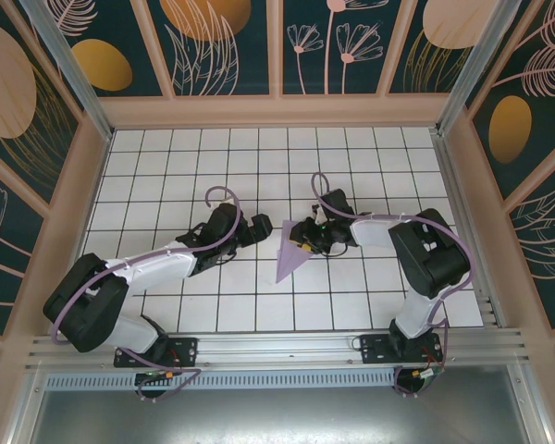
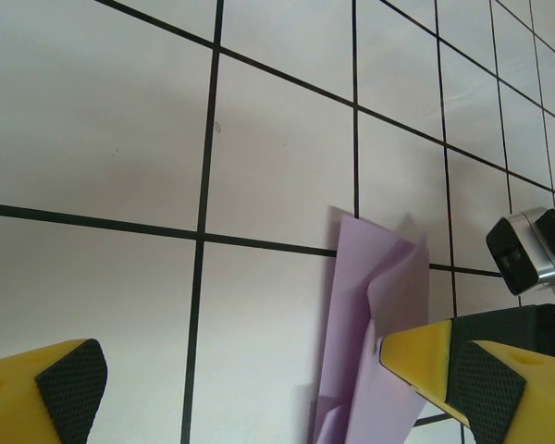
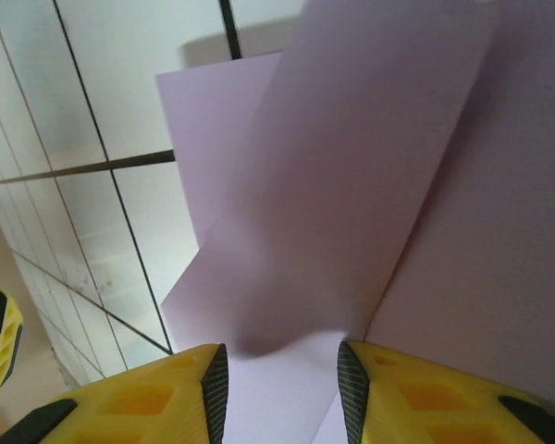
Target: Fold a paper plane with a square sheet of paper (pick it up from the middle)
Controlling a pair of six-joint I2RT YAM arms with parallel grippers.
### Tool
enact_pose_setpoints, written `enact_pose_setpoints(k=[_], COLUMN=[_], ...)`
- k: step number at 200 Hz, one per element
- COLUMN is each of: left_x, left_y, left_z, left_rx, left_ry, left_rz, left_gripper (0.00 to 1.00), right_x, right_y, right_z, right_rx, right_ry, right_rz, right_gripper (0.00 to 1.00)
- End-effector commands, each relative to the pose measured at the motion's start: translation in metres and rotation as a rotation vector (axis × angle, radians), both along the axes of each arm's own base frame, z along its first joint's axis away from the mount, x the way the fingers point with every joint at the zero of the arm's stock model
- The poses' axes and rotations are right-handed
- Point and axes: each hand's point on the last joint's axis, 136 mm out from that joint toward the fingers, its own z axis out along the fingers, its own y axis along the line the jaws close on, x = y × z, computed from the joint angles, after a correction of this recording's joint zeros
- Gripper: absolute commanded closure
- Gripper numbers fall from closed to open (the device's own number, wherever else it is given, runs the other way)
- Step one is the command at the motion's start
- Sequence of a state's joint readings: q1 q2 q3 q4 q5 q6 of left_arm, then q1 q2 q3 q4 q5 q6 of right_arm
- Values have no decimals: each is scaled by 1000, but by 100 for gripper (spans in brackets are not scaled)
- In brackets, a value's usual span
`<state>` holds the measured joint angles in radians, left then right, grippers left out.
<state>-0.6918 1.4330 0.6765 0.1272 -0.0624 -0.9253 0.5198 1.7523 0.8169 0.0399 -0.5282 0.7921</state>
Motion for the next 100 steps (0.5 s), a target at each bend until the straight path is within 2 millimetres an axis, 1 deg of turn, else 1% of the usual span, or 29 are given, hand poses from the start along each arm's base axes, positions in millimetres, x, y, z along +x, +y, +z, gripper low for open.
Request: enact_pose_setpoints(k=[1,14,54,65,83,100], left_x=[-2,-2,-3,-3,-3,-4], left_y=[8,9,10,10,11,11], left_z=[-2,-3,-4,-4,-5,-6], left_rx=[14,14,18,17,20,22], left_ry=[6,9,11,11,13,15], left_rz=[21,23,26,26,27,26], left_gripper=[1,2,1,1,1,1], right_x=[12,13,14,15,18,20], right_y=[-15,-17,-13,-13,-12,-16], right_z=[5,3,5,7,17,25], right_rx=[-80,-87,-70,-68,-55,-64], right_ry=[-28,-26,-23,-29,-57,-84], right_rz=[-71,-74,-64,-67,-68,-87], right_gripper=[59,58,58,58,58,57])
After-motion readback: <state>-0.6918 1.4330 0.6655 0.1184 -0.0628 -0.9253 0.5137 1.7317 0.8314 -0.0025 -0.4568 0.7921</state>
